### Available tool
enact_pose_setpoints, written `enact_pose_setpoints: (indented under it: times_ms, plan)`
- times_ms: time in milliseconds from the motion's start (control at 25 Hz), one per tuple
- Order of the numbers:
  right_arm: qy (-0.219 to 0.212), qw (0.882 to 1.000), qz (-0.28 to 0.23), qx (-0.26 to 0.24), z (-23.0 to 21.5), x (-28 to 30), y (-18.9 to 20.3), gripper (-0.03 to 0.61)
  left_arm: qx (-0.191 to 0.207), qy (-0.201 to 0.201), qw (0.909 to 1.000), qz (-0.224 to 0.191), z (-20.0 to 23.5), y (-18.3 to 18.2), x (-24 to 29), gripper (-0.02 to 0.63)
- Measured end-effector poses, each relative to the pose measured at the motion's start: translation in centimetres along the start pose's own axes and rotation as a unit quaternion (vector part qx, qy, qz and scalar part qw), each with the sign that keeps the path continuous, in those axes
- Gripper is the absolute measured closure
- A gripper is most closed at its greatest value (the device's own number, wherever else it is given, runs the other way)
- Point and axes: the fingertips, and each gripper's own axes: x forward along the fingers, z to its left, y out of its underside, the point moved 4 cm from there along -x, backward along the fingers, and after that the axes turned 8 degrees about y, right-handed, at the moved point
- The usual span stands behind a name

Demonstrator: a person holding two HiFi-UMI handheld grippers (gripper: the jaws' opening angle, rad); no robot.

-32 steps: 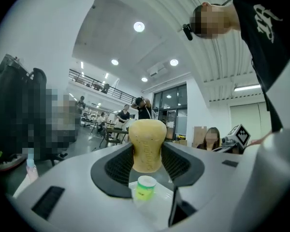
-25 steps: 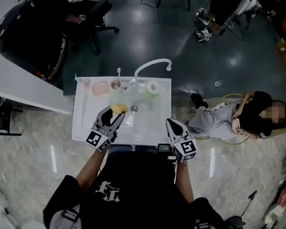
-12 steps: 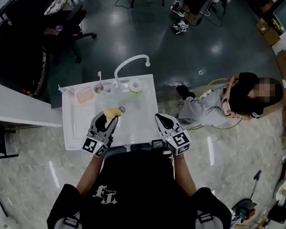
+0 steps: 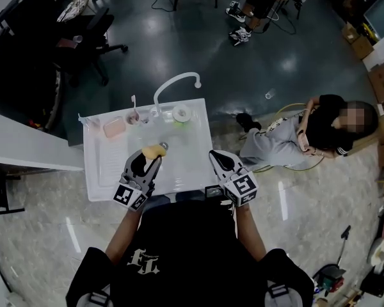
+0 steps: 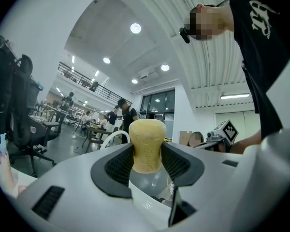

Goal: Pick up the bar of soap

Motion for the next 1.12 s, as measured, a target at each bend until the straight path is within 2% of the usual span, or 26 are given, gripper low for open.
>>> enact_pose_setpoints:
  times_ms: [760,1120]
  plan:
    - [-0.006,1.0,0.011,-0.002,1.7,-0.3,0.6,0.571,-0.007,0.003,1.0,-0.002,-0.4,-0.2,-1.5,0.425]
    - [0.006,1.0,0.018,0.002,1.2,-0.8,1.4,0.571,-0.017,0.0,0.9999,-0.003,-0.1,0.8,-1.9,0.425]
